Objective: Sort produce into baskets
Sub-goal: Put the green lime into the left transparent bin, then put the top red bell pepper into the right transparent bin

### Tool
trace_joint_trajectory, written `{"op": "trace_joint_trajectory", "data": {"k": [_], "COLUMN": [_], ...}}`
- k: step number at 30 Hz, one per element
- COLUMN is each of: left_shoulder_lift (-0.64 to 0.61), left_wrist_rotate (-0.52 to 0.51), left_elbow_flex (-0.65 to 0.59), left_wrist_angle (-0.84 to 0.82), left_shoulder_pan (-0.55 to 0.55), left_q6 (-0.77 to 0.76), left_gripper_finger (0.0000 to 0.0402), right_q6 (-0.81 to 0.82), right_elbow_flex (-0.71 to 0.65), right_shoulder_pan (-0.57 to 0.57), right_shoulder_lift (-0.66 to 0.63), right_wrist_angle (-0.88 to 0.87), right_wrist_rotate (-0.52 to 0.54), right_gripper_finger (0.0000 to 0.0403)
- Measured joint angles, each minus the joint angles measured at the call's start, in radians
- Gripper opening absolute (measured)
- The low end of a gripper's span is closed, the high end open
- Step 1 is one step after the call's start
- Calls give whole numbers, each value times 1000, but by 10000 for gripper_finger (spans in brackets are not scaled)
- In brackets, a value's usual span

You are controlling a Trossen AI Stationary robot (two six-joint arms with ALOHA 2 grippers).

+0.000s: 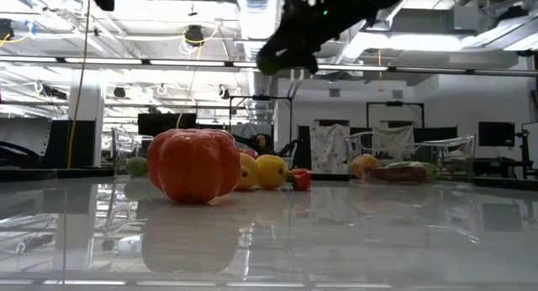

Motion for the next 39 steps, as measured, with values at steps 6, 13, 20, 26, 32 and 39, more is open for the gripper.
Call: {"op": "trace_joint_trajectory", "data": {"k": [6,13,20,26,32,39], "left_shoulder_lift": [-5,-6,-6,-6,-6,-6], "left_wrist_rotate": [8,9,16,-23,-98,-128], "left_elbow_flex": [0,0,0,0,0,0], "left_wrist_angle": [1,1,3,21,22,17], "left_shoulder_pan": [0,0,0,0,0,0], "left_q6": [-9,9,32,85,133,157], "left_gripper_finger": [245,245,245,245,245,245], "right_q6": [-29,-112,-207,-215,-278,-324], "right_elbow_flex": [142,449,711,860,875,761], "right_shoulder_pan": [-19,-25,-38,-67,-51,1], "right_shoulder_lift": [184,427,605,672,618,576], "right_wrist_angle": [130,115,20,-205,-504,-560], "right_wrist_rotate": [1,2,48,51,104,178], "right_gripper_finger": [225,225,259,322,345,327]}}
